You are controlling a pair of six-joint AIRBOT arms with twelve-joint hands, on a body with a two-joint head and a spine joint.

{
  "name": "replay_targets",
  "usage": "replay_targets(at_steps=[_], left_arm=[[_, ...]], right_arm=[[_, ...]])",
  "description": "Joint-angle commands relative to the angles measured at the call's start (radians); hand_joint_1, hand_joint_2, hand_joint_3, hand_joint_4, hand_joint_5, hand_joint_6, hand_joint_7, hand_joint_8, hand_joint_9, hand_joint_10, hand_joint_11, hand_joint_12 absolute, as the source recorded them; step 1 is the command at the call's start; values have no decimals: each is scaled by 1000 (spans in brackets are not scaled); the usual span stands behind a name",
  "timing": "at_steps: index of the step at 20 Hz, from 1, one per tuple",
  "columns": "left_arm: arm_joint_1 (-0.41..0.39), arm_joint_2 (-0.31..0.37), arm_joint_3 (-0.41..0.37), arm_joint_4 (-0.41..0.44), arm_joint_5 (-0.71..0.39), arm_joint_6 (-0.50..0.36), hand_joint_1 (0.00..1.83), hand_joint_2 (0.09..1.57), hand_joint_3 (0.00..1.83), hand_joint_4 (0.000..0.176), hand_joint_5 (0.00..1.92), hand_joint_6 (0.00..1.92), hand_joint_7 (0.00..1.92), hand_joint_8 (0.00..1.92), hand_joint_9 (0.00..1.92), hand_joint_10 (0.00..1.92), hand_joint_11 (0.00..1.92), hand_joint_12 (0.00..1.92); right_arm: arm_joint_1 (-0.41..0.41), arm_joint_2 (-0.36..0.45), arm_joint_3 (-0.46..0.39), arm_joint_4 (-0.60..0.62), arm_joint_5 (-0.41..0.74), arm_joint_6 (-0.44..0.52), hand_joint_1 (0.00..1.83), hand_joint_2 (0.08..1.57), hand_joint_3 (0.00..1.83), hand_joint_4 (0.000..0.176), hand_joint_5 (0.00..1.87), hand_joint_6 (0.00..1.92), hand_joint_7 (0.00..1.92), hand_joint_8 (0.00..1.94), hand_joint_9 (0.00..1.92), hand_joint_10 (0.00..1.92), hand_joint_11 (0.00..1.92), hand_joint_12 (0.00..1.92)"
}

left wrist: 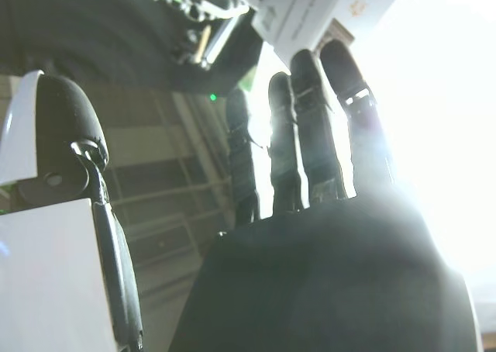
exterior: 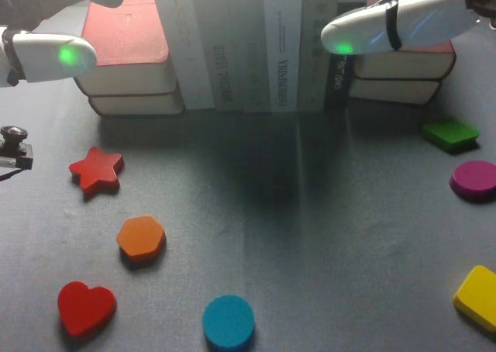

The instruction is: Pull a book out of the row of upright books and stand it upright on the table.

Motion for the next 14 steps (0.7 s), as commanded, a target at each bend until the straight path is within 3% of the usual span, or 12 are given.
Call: replay_targets(at_steps=[1, 4, 5, 6, 7, 8, 10, 14], left_arm=[[-5, 4, -3, -61, -110, -9, 934, 963, 5, 98, 427, 1, 332, 3, 371, 14, 0, 1116], [-2, 3, -3, -68, -113, -9, 937, 950, 0, 113, 441, 7, 343, 5, 381, 18, 0, 1137], [1, 2, -4, -70, -116, -9, 931, 952, 0, 106, 435, 4, 336, 2, 379, 16, 0, 1103], [4, 3, -5, -73, -117, -9, 929, 960, 3, 101, 428, 1, 334, 0, 382, 16, 0, 1102], [5, 2, -6, -74, -117, -9, 922, 955, 1, 100, 430, 1, 329, 2, 378, 14, 0, 1150], [6, 2, -6, -76, -118, -9, 925, 954, 0, 97, 432, 2, 330, 2, 380, 15, 0, 1161], [6, 1, -7, -77, -122, -9, 944, 942, 0, 92, 446, 8, 334, 2, 388, 18, 0, 1196], [12, 0, -10, -82, -125, -9, 948, 941, 0, 95, 451, 9, 338, 7, 394, 20, 0, 1215]], right_arm=[[12, 6, -7, 48, 48, 0, 1, 1200, 0, 150, 276, 1, 0, 0, 0, 0, 0, 0], [12, 16, -20, 46, 48, 0, 0, 1182, 0, 152, 292, 8, 0, 0, 0, 0, 0, 0], [12, 19, -24, 44, 48, 0, 0, 1184, 0, 175, 286, 8, 0, 0, 0, 0, 0, 0], [11, 24, -31, 43, 48, 0, 0, 1163, 0, 176, 270, 1, 0, 0, 0, 0, 0, 0], [9, 27, -34, 43, 48, 0, 0, 1160, 0, 161, 280, 6, 0, 0, 0, 0, 0, 0], [8, 29, -38, 43, 48, 0, 0, 1150, 0, 157, 276, 4, 0, 0, 0, 0, 0, 0], [4, 33, -48, 40, 49, 0, 0, 1171, 0, 175, 285, 7, 0, 0, 0, 0, 0, 0], [0, 49, -76, 30, 56, 0, 0, 1186, 0, 175, 245, 0, 0, 0, 0, 0, 0, 0]])
